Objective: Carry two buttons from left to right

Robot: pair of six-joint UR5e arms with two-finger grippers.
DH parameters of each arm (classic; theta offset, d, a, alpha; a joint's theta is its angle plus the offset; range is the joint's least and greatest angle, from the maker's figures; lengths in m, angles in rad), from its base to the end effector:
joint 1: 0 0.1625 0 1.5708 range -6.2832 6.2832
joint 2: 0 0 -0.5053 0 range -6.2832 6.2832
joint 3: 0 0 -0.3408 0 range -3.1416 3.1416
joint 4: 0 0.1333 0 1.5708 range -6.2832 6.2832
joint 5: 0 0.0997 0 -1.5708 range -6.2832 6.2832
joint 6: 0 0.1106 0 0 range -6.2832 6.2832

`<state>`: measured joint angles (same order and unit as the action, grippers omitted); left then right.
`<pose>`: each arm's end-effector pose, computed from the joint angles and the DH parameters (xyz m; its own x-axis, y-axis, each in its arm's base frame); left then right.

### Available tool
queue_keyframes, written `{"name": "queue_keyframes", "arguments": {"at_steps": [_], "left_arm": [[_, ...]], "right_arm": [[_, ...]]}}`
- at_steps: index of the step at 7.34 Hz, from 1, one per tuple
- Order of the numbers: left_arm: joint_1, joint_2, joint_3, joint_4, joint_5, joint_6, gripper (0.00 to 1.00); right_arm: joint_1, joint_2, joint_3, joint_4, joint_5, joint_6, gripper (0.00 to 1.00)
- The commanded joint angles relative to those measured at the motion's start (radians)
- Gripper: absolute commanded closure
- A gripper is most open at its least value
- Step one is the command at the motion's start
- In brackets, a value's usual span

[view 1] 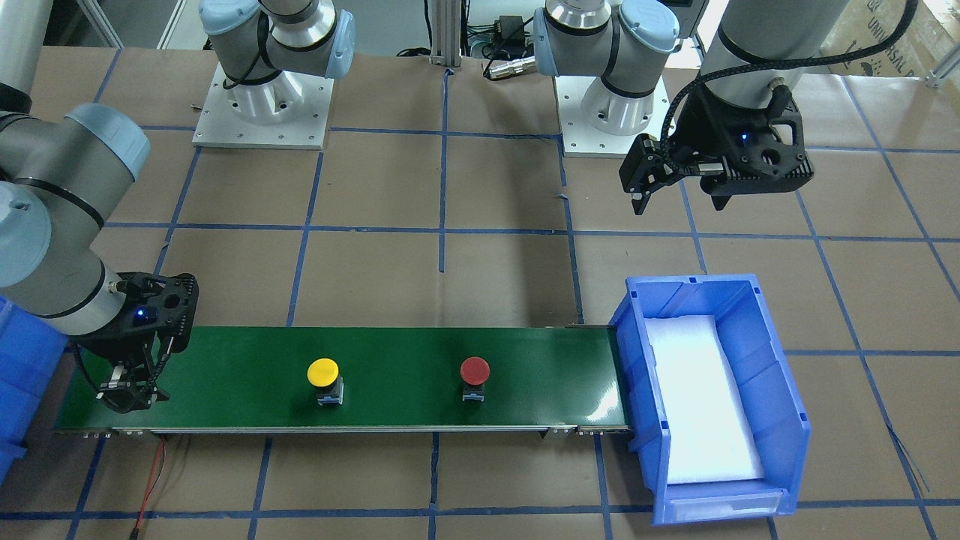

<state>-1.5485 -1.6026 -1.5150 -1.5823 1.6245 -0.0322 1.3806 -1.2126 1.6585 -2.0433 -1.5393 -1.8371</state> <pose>-0.1171 -0.4606 0.5665 -0.9971 -0.0551 -0.0532 -0.0544 0.9984 -0.0142 0.0233 -0.6025 0.3809 0.0760 -0.9965 0.0339 -0.9968 -0.0768 -0.0234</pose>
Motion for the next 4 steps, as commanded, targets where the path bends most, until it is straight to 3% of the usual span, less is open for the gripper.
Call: {"name": "queue_keyframes", "arguments": {"at_steps": [1, 4], "left_arm": [[-0.001, 0.006, -0.004, 0.001, 0.0, 0.0, 0.0], [-0.001, -0.003, 0.012, 0.001, 0.003, 0.0, 0.0]], "right_arm": [[0.0, 0.002, -0.003, 0.0, 0.002, -0.001, 0.01], [0.0, 0.01, -0.003, -0.014, 0.005, -0.005, 0.01]]}}
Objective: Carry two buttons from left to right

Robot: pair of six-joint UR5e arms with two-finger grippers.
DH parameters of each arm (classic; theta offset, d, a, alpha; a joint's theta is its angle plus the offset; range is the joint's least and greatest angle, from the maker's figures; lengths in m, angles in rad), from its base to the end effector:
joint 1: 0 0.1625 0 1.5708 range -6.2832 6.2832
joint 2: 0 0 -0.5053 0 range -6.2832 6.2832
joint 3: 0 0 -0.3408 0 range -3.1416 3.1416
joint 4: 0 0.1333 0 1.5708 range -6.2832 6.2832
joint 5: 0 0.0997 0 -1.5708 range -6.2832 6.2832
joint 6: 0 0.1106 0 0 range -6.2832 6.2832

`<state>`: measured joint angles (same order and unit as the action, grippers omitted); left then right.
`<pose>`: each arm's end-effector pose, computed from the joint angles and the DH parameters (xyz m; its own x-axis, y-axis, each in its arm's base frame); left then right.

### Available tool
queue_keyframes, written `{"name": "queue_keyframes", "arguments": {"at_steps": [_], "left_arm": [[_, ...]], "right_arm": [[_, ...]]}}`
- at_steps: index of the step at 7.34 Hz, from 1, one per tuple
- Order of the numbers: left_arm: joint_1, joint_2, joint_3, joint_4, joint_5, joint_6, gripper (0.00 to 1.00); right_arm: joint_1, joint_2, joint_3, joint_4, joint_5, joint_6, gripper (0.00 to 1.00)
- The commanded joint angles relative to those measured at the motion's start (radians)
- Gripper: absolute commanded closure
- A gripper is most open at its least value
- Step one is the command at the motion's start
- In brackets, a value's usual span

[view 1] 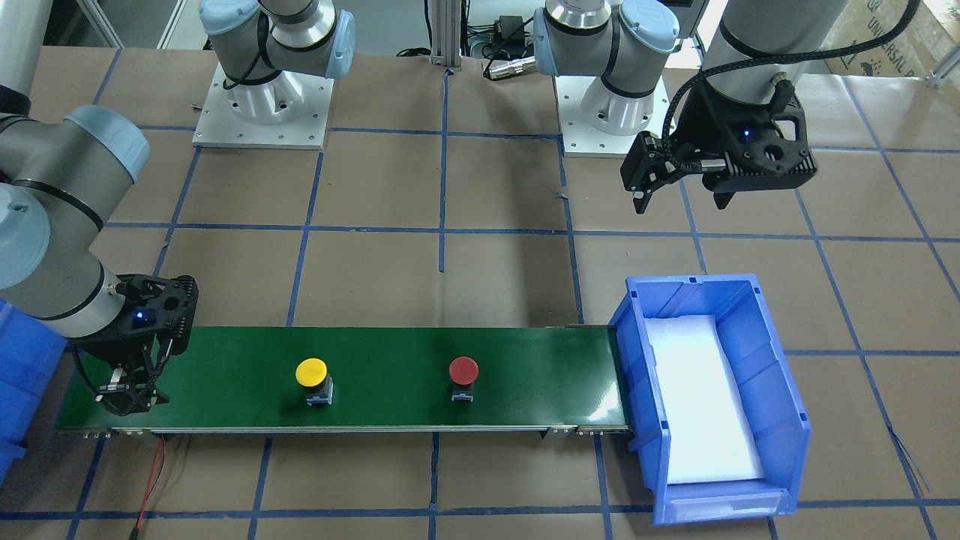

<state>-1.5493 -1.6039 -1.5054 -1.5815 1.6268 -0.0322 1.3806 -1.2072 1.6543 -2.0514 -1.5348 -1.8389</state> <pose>-0.1172 -0.4620 0.5703 -0.9970 -0.0548 -0.0552 -0.0536 0.9983 -0.0234 0.0232 -0.6057 0.3803 0.0778 -0.9961 0.0418 -0.9965 -0.0789 -0.0258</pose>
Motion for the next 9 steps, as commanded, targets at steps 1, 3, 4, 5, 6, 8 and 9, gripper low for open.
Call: {"name": "queue_keyframes", "arguments": {"at_steps": [1, 3, 4, 5, 6, 8, 9], "left_arm": [[0.0, -0.008, 0.007, 0.0, 0.001, -0.002, 0.0], [0.0, -0.011, 0.005, 0.012, -0.002, -0.003, 0.0], [0.0, -0.005, -0.005, 0.014, -0.002, -0.002, 0.0], [-0.006, -0.007, -0.013, 0.012, -0.004, -0.002, 0.0], [-0.009, -0.008, -0.015, 0.012, -0.002, -0.002, 0.0], [-0.008, -0.008, -0.015, 0.012, -0.002, -0.002, 0.0], [-0.008, -0.007, -0.018, 0.012, -0.002, 0.0, 0.0]], "right_arm": [[-0.001, 0.006, -0.004, -0.007, -0.001, -0.005, 0.01], [-0.002, 0.006, -0.002, -0.007, 0.001, -0.007, 0.01], [-0.002, 0.006, -0.004, -0.007, 0.001, -0.005, 0.01], [-0.002, 0.006, -0.004, -0.007, -0.001, -0.005, 0.01], [-0.002, 0.006, -0.002, -0.009, -0.001, -0.005, 0.01], [-0.002, 0.006, -0.002, -0.01, 0.001, -0.005, 0.01], [-0.002, 0.008, 0.002, -0.009, 0.001, -0.005, 0.01]]}}
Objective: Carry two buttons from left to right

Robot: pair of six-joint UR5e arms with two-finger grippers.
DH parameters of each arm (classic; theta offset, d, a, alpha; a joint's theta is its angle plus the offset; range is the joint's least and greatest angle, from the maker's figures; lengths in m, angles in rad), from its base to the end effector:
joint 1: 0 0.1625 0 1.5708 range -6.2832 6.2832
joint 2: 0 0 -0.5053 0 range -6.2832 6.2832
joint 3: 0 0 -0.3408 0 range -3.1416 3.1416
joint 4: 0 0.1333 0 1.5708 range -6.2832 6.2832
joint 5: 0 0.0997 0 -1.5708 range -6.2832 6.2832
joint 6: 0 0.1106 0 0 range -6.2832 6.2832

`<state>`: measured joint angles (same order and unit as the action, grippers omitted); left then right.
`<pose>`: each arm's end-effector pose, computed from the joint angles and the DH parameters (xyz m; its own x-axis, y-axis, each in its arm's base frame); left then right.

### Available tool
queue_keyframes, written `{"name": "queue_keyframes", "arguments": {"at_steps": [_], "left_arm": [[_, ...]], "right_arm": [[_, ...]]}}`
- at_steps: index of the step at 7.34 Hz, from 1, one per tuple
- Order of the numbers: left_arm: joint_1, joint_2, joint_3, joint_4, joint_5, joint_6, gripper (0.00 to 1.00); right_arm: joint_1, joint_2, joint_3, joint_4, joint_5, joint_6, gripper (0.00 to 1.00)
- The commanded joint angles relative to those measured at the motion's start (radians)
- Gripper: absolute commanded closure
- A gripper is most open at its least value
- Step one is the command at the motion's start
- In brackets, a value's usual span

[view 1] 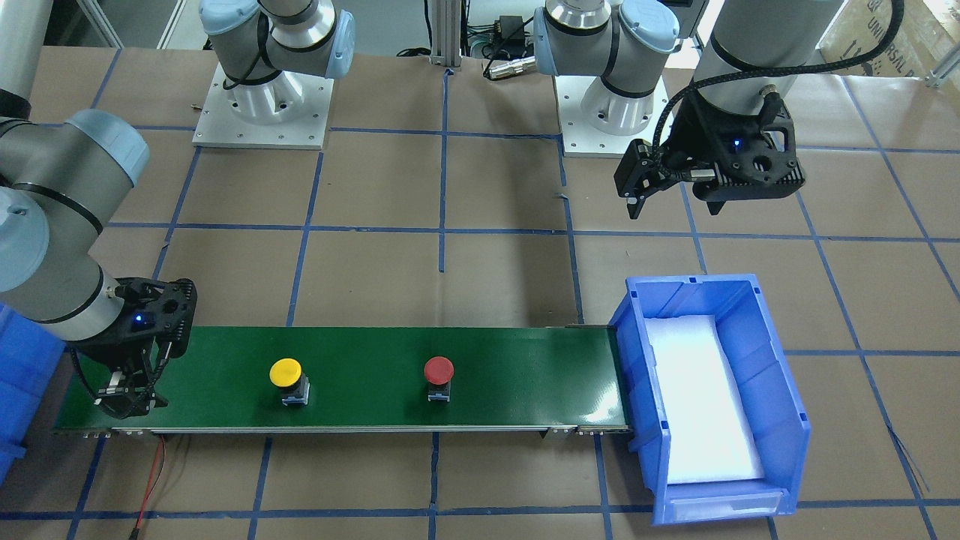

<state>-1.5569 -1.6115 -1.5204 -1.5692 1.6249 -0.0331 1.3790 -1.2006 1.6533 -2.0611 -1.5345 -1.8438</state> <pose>-0.1209 -0.4640 0.5614 -0.9974 -0.0476 -0.0537 -0.0469 0.9988 -0.0131 0.0217 -0.6084 0.3778 0.0811 -0.9956 0.0460 -0.9963 -0.0823 -0.0248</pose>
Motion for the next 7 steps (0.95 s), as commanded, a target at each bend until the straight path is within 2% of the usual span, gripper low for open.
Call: {"name": "queue_keyframes", "arguments": {"at_steps": [1, 7], "left_arm": [[0.0, 0.001, -0.001, 0.0, 0.0, 0.001, 0.0], [0.0, 0.001, -0.003, -0.003, 0.003, -0.002, 0.0]], "right_arm": [[0.0, 0.001, 0.003, 0.001, 0.001, 0.0, 0.01], [-0.005, 0.003, -0.004, -0.016, 0.001, -0.002, 0.01]]}}
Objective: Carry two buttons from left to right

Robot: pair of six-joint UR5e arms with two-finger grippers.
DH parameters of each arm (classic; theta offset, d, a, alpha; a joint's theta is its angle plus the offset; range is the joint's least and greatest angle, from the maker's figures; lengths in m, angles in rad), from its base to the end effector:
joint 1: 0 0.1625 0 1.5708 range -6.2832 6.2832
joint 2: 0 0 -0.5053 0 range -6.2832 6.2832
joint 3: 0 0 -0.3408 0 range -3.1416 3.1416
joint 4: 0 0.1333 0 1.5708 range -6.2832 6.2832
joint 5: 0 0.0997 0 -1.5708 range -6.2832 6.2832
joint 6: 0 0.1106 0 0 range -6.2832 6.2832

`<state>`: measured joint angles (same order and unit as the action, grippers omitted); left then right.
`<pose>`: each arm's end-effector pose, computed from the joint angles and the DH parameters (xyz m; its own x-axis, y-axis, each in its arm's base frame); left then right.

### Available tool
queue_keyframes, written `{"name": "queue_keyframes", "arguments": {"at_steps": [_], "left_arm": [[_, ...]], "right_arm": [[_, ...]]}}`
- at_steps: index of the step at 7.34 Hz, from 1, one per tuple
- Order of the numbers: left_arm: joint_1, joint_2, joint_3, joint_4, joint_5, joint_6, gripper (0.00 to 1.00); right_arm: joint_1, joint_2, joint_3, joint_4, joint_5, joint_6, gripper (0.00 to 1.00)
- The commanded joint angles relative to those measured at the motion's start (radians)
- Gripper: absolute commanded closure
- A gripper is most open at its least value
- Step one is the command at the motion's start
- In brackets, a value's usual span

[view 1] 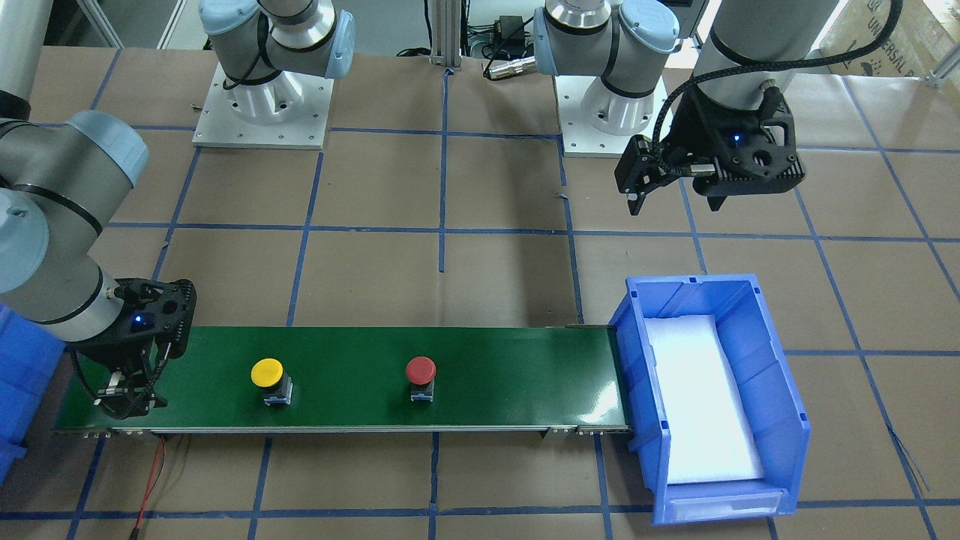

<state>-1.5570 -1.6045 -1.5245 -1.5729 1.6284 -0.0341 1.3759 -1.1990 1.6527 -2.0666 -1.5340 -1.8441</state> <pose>-0.1206 -0.4604 0.5624 -0.9972 -0.0485 -0.0572 -0.0478 0.9988 -0.0124 0.0197 -0.6095 0.3777 0.0784 -0.9956 0.0504 -0.9965 -0.0797 -0.0240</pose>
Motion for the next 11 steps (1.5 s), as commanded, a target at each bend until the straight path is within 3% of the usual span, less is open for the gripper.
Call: {"name": "queue_keyframes", "arguments": {"at_steps": [1, 11], "left_arm": [[0.0, 0.0, 0.001, 0.001, -0.001, -0.001, 0.0], [-0.002, 0.011, -0.002, -0.009, 0.001, 0.0, 0.0]], "right_arm": [[-0.003, 0.012, -0.004, -0.026, 0.0, -0.001, 0.01], [-0.004, 0.027, -0.033, -0.023, 0.0, 0.0, 0.02]]}}
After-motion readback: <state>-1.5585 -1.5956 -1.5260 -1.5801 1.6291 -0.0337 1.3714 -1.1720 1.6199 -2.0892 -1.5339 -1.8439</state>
